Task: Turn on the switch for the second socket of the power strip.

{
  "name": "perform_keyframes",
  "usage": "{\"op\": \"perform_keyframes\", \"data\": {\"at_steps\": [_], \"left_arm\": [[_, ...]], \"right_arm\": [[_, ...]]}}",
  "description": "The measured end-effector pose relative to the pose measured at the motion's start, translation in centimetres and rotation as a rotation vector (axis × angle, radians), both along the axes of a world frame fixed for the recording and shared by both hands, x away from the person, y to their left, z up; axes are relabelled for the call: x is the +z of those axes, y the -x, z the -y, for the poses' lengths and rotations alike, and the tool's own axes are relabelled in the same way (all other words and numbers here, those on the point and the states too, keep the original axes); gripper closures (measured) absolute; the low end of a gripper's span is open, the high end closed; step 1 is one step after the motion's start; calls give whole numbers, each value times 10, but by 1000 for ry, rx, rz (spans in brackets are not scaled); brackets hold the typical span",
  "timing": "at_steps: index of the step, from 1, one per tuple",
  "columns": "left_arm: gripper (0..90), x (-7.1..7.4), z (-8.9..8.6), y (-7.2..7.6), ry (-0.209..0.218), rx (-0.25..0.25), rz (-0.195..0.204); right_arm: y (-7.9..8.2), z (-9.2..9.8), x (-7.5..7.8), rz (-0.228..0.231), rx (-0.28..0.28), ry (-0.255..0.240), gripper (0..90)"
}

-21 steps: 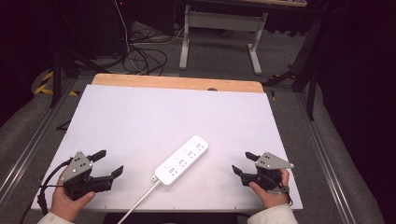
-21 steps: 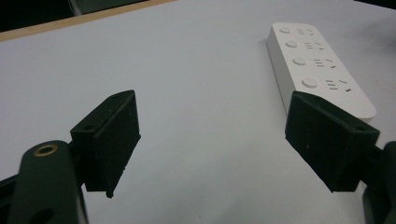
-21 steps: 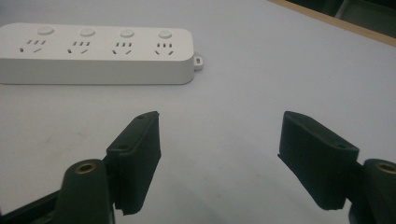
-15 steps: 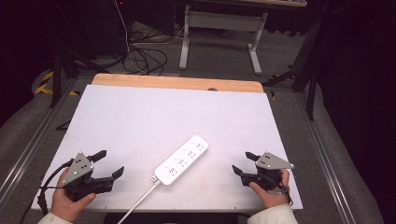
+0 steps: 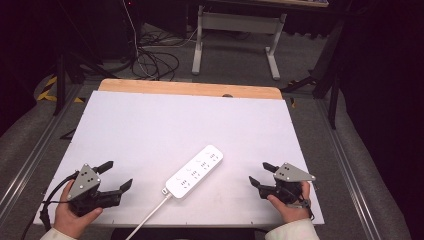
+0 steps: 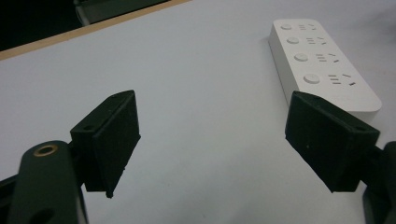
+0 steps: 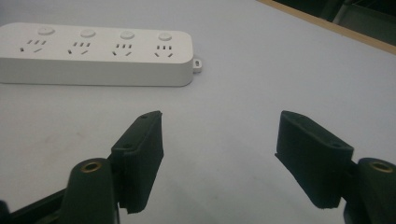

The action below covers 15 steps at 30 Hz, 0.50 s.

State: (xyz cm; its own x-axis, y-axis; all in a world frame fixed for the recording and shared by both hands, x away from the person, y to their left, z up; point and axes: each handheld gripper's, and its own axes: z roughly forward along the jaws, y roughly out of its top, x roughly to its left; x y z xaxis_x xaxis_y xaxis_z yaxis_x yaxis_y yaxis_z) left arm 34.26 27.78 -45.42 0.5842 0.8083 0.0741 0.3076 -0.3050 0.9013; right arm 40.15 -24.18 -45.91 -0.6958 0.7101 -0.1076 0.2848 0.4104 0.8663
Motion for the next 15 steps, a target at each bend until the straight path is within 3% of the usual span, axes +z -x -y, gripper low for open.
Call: {"op": "perform_keyframes", "data": {"at_steps": [7, 12, 15], "left_arm": [[183, 0, -1, -1, 6, 4, -4], [183, 0, -2, -1, 8, 7, -4], [183, 1, -2, 0, 9, 9, -6]], "right_arm": [[-2, 1, 3, -22, 10, -15, 410], [-7, -3, 5, -70, 50, 5, 511], [-8, -7, 12, -70, 55, 20, 512]]}}
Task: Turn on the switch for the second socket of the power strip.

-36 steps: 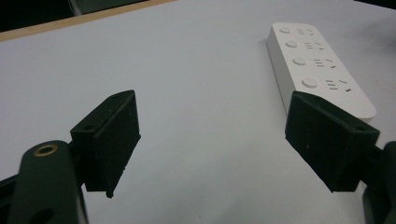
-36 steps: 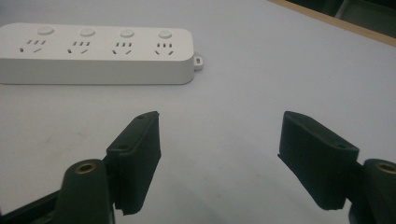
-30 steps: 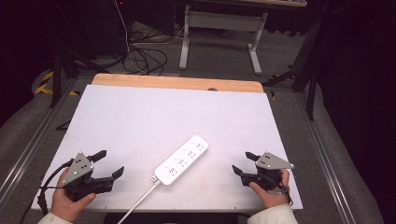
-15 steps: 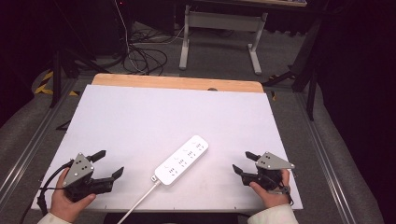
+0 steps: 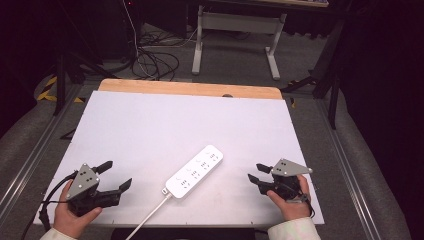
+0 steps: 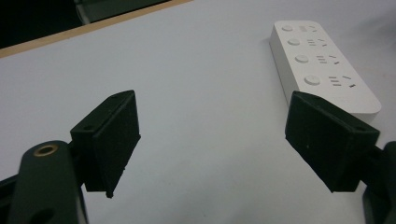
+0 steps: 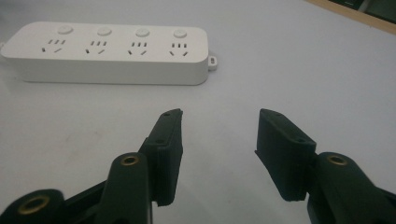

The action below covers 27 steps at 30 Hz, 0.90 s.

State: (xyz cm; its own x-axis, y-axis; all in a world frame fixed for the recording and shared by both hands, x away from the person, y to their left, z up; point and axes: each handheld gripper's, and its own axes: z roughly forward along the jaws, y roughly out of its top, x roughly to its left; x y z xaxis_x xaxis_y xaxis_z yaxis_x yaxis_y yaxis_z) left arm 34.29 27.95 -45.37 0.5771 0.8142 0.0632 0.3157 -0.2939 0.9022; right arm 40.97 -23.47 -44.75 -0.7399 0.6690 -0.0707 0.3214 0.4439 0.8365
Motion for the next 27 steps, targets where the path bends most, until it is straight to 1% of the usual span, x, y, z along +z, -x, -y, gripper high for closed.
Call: {"op": "perform_keyframes", "data": {"at_steps": [7, 9, 11, 14, 22, 24, 27], "left_arm": [[183, 0, 0, 0, 0, 1, -2], [183, 0, 0, 0, 5, 4, -6], [183, 0, 0, 0, 0, 5, -6], [183, 0, 0, 0, -2, 5, -6], [183, 0, 0, 0, -3, 6, -5], [183, 0, -1, 0, -2, 6, -6], [183, 0, -1, 0, -1, 7, -6]], "right_arm": [[-8, -13, 19, -29, 15, -16, 492], [-11, -18, 22, -42, 31, -15, 485], [-14, -25, 24, -46, 46, -7, 480], [-17, -34, 27, -48, 68, 3, 478], [-25, -60, 36, -53, 119, 12, 478], [-27, -65, 38, -66, 140, 11, 479], [-29, -73, 40, -64, 158, 20, 480]]}}
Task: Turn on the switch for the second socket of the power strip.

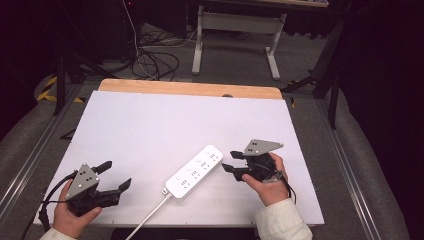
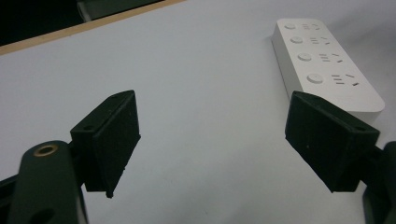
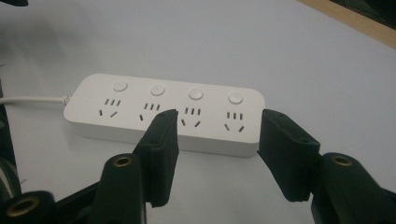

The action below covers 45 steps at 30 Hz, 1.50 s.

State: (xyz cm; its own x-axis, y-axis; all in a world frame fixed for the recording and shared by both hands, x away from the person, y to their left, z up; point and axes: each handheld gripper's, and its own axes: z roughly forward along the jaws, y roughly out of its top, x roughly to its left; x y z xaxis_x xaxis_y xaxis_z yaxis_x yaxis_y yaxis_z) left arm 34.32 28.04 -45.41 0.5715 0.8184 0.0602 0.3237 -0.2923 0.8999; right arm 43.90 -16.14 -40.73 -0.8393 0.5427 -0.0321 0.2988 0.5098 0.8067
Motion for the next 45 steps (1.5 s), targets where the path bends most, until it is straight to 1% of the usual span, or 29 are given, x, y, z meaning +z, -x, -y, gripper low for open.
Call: {"op": "perform_keyframes", "data": {"at_steps": [6, 11, 15, 17, 18, 23, 26, 31, 39, 45], "left_arm": [[183, 0, -1, 0, -1, 0, 3], [183, 0, -1, 0, 0, -1, 2], [183, 0, -1, 0, 0, -2, 2], [183, 0, -1, 0, -1, -2, 2], [183, 0, -1, 0, 1, -2, 0], [183, 1, -1, 0, 2, -2, 2], [183, 1, -1, 0, 2, -4, -1], [183, 1, -1, 1, 5, -3, -1], [183, 1, -1, 0, 3, -3, -3], [183, 1, -1, 0, 3, -4, -4]], "right_arm": [[-3, -14, 3, -6, 30, 14, 480], [-7, -24, 6, -32, 63, 7, 495], [-11, -32, 8, -39, 89, 21, 498], [-11, -34, 9, -40, 89, 28, 500], [-13, -39, 10, -42, 105, 39, 511], [-16, -48, 12, -48, 137, 59, 542], [-18, -53, 12, -52, 158, 69, 579], [-21, -61, 13, -66, 179, 67, 610], [-27, -78, 9, -72, 202, 92, 639], [-32, -91, 3, -92, 216, 104, 688]]}}
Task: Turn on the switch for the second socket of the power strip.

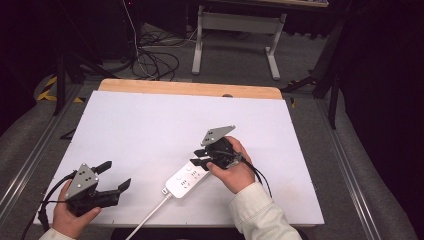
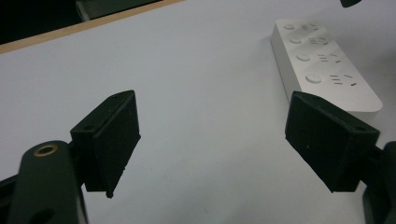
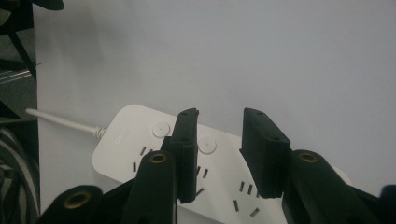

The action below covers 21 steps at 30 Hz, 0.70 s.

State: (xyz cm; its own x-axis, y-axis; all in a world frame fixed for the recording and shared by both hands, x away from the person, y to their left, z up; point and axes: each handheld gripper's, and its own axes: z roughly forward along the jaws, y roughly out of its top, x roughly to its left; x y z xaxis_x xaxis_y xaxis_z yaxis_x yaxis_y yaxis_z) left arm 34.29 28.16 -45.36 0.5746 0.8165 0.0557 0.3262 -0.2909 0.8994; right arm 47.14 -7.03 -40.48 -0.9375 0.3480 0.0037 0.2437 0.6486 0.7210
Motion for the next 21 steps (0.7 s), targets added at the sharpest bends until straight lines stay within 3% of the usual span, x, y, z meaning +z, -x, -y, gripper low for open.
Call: {"op": "perform_keyframes", "data": {"at_steps": [16, 21], "left_arm": [[183, 0, 0, 0, 5, 0, -6], [183, 0, 0, -1, 1, 0, -2]], "right_arm": [[-4, -15, -11, -25, 18, 15, 900], [-6, -20, -19, -49, 22, 43, 900]]}}
